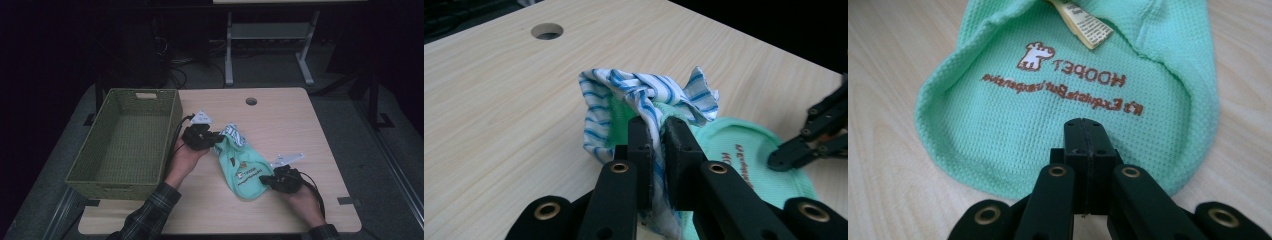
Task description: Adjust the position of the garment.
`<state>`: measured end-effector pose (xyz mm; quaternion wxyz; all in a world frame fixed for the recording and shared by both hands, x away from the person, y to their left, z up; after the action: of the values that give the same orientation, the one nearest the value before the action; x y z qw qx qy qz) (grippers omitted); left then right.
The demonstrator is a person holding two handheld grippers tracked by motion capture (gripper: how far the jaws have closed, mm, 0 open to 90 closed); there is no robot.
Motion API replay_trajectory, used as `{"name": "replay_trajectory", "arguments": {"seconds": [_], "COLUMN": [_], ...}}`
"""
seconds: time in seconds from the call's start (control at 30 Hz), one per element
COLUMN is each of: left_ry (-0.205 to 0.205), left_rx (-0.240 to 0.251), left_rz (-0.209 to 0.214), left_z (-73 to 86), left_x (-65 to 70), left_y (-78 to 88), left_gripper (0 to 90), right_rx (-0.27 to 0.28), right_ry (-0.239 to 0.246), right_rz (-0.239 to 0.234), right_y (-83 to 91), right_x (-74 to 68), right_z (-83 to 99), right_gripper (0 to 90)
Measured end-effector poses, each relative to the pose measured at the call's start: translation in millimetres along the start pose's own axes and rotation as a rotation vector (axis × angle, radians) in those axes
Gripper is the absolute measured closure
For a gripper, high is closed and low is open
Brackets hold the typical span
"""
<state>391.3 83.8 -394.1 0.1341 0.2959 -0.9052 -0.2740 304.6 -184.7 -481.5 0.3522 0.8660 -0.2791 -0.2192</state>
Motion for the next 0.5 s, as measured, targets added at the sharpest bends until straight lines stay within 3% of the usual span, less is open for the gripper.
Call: {"name": "replay_trajectory", "arguments": {"seconds": [0.3,0.5], "left_ry": [-0.01,-0.037], "left_rx": [0.009,0.005], "left_rz": [0.072,0.124], "left_z": [-1.7,-2.5], "left_x": [6.2,14.5], "left_y": [3.2,-0.3], "left_gripper": [82.2,82.2], "right_rx": [0.005,0.008], "right_ry": [0.001,-0.001], "right_rz": [0.024,0.027], "right_y": [-5.8,-8.1], "right_x": [12.6,17.6], "right_z": [-9.4,-13.4], "right_gripper": [89.9,90.0]}}
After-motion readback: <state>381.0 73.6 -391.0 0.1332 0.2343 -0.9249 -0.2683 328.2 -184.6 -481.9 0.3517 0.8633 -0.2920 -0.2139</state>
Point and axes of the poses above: each handheld gripper's, and its own axes: y roughly backward along the jaws, z roughly out of its underside, x roughly to its right, the point moved 2 cm from there along -y, roughly forward along the jaws, and after that the axes turned 3 degrees about -z, right-handed, at the moved point
